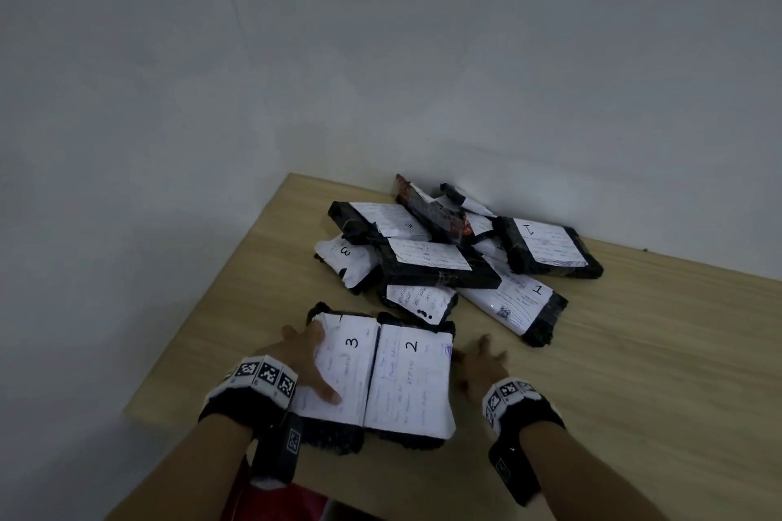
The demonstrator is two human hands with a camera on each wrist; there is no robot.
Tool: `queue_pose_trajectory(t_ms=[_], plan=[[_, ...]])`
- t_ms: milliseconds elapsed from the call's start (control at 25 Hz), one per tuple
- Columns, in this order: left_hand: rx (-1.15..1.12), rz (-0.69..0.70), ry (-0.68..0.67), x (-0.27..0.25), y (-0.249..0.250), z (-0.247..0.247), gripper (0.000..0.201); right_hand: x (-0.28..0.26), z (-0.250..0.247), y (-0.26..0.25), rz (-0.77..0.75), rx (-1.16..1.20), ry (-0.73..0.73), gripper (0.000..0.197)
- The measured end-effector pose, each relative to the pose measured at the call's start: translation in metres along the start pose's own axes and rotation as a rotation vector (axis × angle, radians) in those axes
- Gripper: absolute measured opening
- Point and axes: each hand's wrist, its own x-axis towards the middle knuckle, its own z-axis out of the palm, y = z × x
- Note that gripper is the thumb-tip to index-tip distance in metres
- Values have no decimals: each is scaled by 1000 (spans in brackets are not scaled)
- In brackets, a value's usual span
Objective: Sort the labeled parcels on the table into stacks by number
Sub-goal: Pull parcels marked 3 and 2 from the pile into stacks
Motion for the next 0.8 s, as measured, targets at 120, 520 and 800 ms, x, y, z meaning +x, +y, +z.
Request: queue_pose_trajectory(t_ms=[120, 520, 800], plan=[[4, -2, -8, -9, -6, 3, 104, -9, -11, 1, -75, 373, 179, 41], [-102, -135, 132, -22, -31, -16, 52, -5, 49, -11, -349, 749, 146, 62], [-542, -210, 508, -15, -40, -7, 46, -79, 47, -24, -342, 808, 52, 63]])
